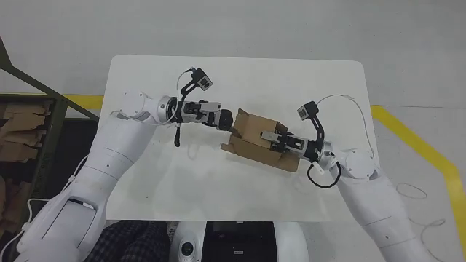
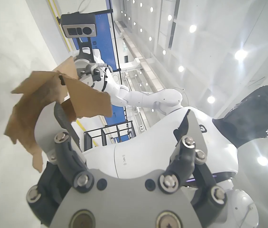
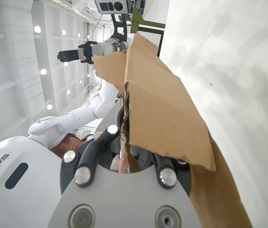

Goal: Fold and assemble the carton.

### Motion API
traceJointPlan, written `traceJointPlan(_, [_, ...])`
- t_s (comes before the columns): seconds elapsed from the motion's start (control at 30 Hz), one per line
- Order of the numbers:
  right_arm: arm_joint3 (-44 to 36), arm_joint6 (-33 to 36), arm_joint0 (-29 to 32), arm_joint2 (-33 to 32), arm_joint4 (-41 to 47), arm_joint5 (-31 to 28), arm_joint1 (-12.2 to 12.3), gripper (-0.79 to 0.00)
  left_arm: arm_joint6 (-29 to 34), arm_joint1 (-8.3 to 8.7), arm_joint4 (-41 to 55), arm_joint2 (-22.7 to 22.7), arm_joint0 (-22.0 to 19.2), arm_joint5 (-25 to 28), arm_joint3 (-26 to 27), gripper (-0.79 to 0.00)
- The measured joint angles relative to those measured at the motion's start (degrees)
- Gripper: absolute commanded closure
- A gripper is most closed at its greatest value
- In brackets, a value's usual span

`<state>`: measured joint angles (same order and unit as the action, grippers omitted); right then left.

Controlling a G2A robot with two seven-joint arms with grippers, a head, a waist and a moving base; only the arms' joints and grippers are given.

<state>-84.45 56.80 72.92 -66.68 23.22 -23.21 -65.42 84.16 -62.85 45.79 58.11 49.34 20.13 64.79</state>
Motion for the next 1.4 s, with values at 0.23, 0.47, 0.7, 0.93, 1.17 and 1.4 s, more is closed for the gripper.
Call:
traceJointPlan(0.23, [-2.71,1.79,1.07,0.93,-0.32,-0.25,0.14,0.0,-0.4,-0.51,-0.54,-0.68,-0.36,0.39,-0.85,-0.785])
traceJointPlan(0.47, [-4.08,2.19,1.76,2.29,-0.85,0.16,0.13,0.0,-0.18,-0.95,-1.01,-1.16,-1.01,0.18,-1.19,-0.785])
traceJointPlan(0.7, [-4.95,1.86,2.26,2.98,-1.56,0.59,0.21,0.0,0.83,-1.64,-0.65,-2.59,-1.22,-0.83,-1.99,-0.785])
traceJointPlan(0.93, [-5.23,1.51,2.32,4.3,-2.0,1.11,0.12,0.0,1.43,-2.51,0.01,-4.11,-1.77,-1.44,-2.9,-0.785])
traceJointPlan(1.17, [-4.96,1.08,1.89,5.13,-1.8,1.15,0.02,0.0,1.39,-2.94,-0.53,-4.34,-2.2,-1.39,-3.48,-0.785])
traceJointPlan(1.4, [-3.99,0.05,1.76,3.88,-0.9,0.78,0.22,0.0,0.97,-2.83,-0.9,-3.14,-2.0,-0.97,-3.99,-0.785])
